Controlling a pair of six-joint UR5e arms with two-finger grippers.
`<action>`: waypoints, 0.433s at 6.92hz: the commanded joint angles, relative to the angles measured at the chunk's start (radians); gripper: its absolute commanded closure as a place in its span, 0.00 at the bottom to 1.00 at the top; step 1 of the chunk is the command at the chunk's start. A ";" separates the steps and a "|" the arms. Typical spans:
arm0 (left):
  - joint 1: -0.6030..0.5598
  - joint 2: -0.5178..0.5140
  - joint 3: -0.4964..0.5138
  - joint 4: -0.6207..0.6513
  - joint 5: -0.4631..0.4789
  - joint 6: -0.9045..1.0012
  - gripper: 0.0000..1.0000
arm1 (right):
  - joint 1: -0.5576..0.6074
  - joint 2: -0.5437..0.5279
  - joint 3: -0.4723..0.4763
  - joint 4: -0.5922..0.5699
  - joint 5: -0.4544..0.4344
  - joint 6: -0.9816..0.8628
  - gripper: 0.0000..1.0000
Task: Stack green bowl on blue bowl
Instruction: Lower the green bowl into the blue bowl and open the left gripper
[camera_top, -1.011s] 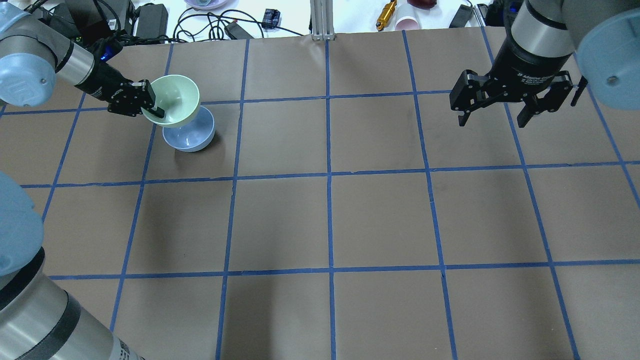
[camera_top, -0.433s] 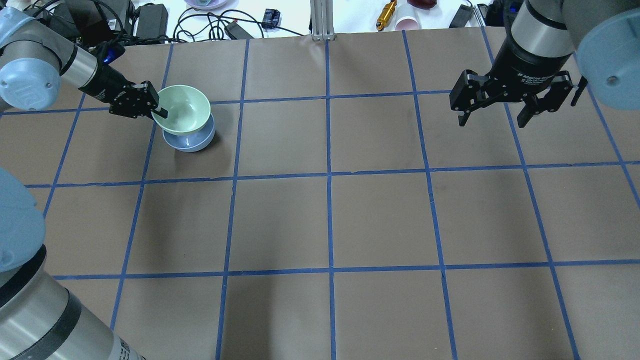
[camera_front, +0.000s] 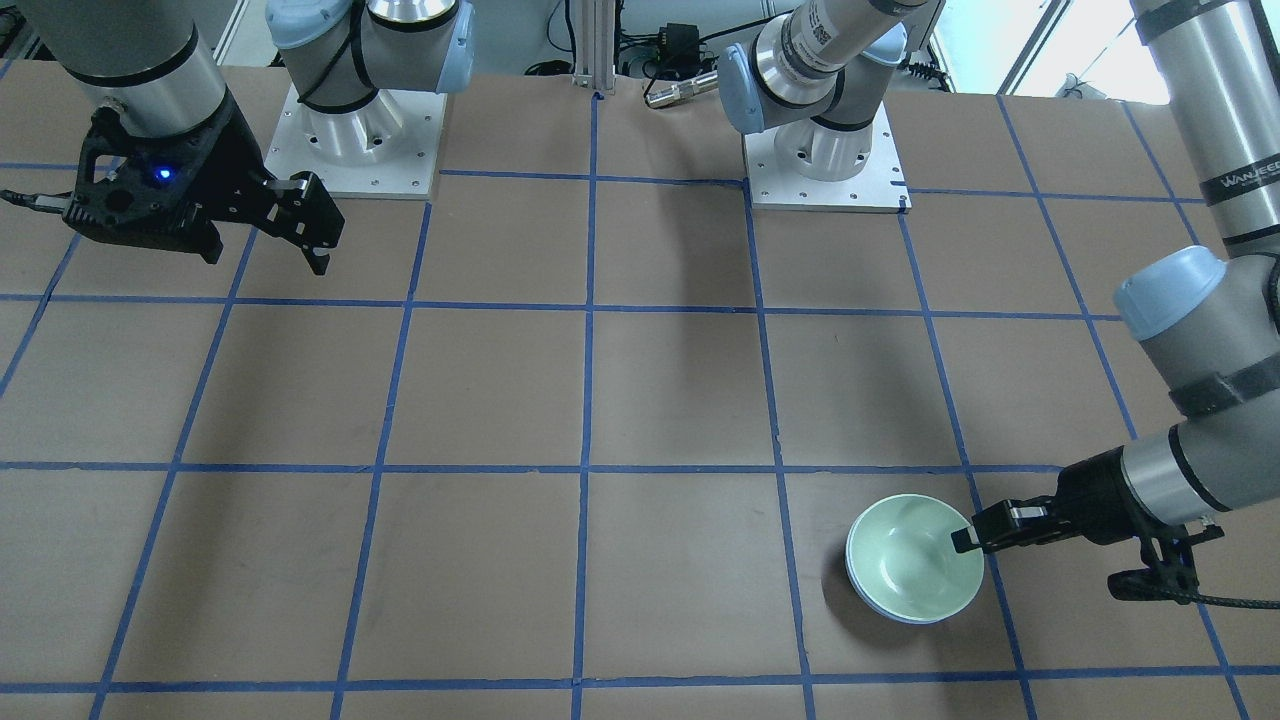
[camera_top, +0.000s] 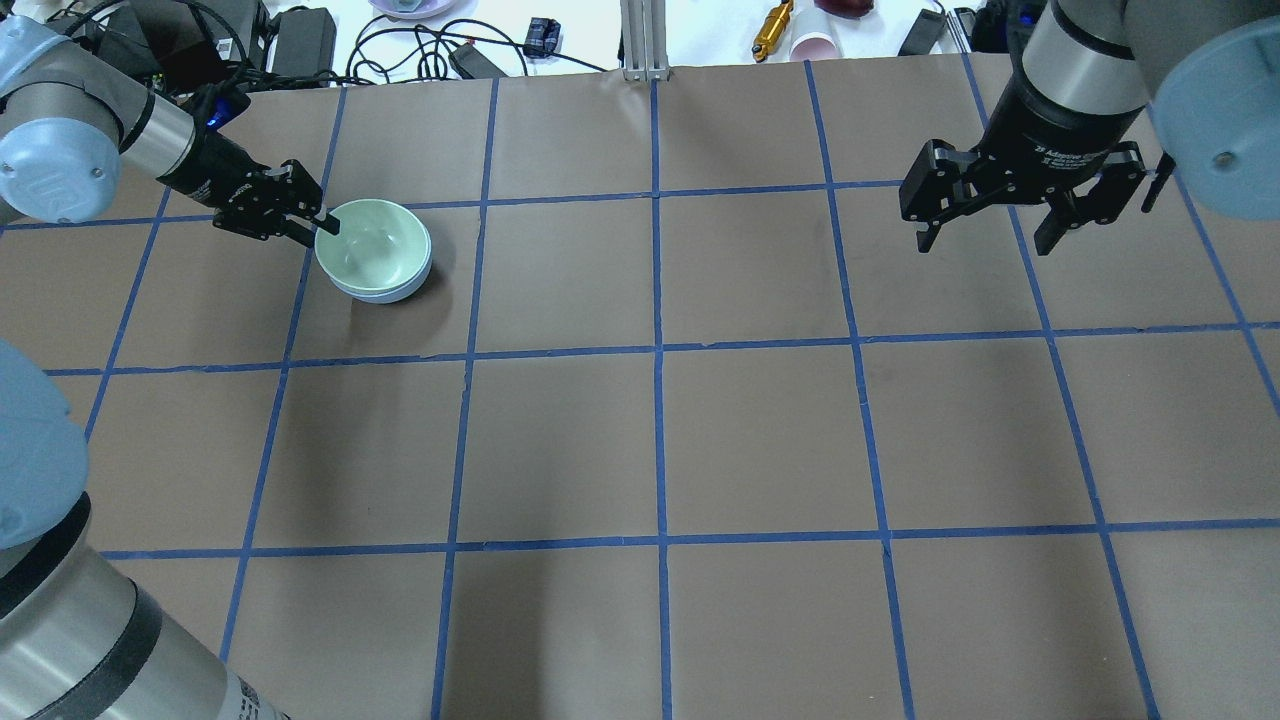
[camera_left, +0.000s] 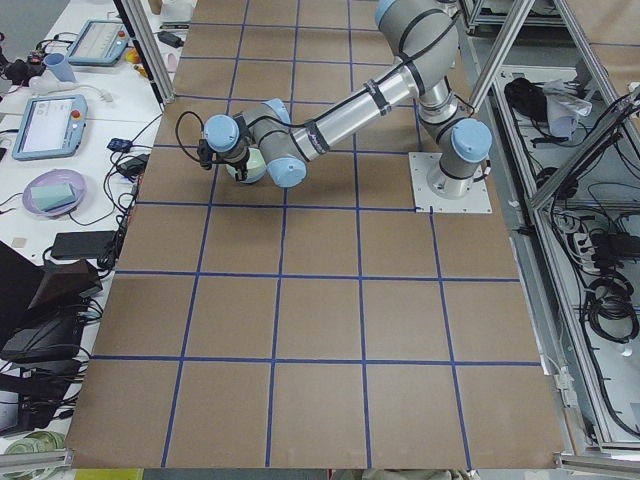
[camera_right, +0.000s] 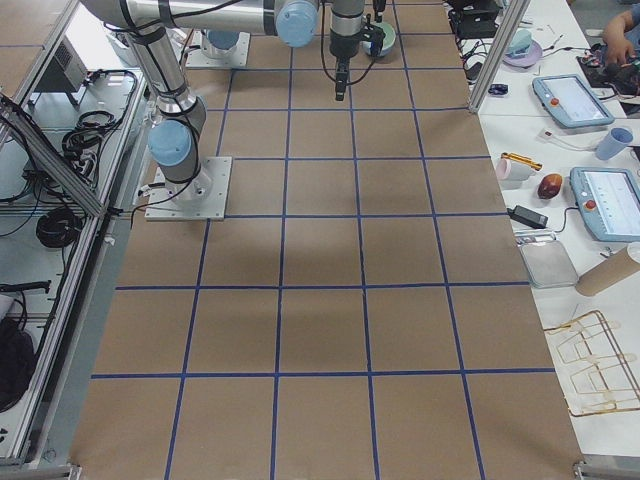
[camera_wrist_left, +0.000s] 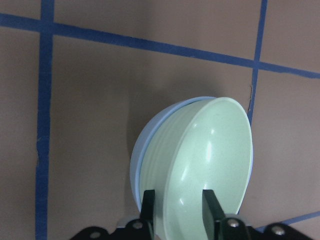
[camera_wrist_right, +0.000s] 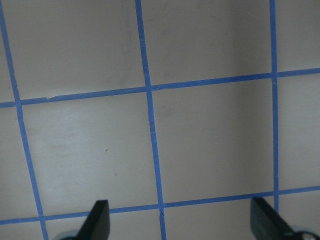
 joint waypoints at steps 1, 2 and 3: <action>-0.010 0.039 0.008 -0.016 0.003 -0.011 0.00 | 0.000 0.000 0.000 0.000 0.000 0.000 0.00; -0.047 0.077 0.011 -0.026 0.019 -0.023 0.00 | 0.000 0.000 0.000 0.000 0.000 0.000 0.00; -0.087 0.122 0.020 -0.059 0.066 -0.052 0.00 | 0.000 0.000 0.000 0.000 0.002 0.000 0.00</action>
